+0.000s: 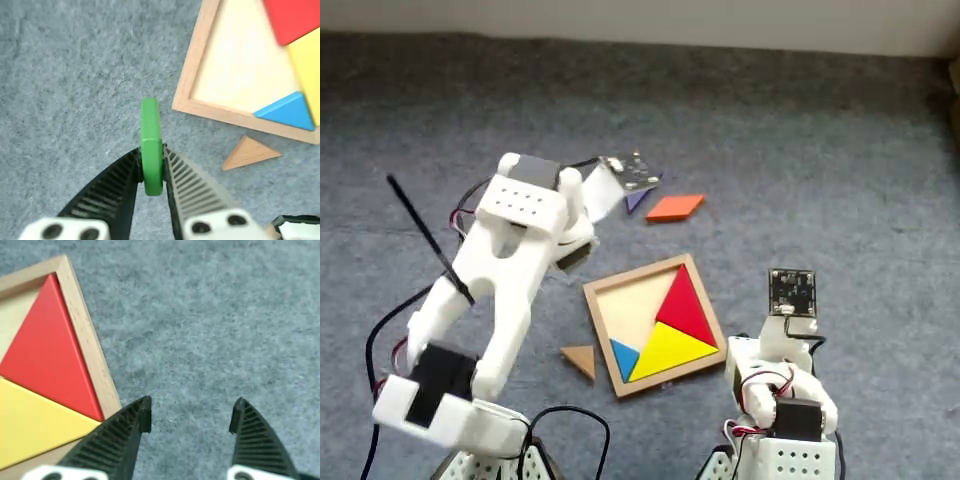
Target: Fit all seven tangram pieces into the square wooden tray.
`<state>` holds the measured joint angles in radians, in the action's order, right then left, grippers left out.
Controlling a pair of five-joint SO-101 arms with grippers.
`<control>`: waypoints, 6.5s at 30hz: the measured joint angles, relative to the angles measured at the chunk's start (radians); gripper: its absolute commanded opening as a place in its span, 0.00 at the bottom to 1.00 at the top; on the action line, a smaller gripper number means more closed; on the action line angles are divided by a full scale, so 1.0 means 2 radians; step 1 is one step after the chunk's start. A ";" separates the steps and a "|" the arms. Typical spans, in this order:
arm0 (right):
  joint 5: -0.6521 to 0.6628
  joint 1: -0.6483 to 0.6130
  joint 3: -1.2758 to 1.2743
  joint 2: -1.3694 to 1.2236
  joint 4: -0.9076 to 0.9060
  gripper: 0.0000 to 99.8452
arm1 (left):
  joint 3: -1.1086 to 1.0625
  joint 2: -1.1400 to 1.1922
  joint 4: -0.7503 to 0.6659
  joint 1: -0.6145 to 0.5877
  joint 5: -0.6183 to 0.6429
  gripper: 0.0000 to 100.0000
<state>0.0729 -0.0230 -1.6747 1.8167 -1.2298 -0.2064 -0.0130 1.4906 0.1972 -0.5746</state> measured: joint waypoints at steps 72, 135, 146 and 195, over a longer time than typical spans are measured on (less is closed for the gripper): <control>0.000 0.000 0.000 0.000 0.000 0.25 | -0.150 -0.028 -0.189 0.110 0.234 0.07; 0.000 0.000 0.000 0.000 0.000 0.25 | -0.271 -0.048 -0.267 0.211 0.166 0.00; 0.000 0.000 0.000 0.000 0.000 0.25 | -0.231 -0.193 -0.094 0.214 0.166 0.05; 0.000 0.000 0.000 0.000 0.000 0.25 | -0.318 -0.066 -0.165 0.151 0.115 0.22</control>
<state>0.0729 -0.0230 -1.6747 1.8167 -1.2298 -0.8416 -0.1450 1.1607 0.4994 -0.3445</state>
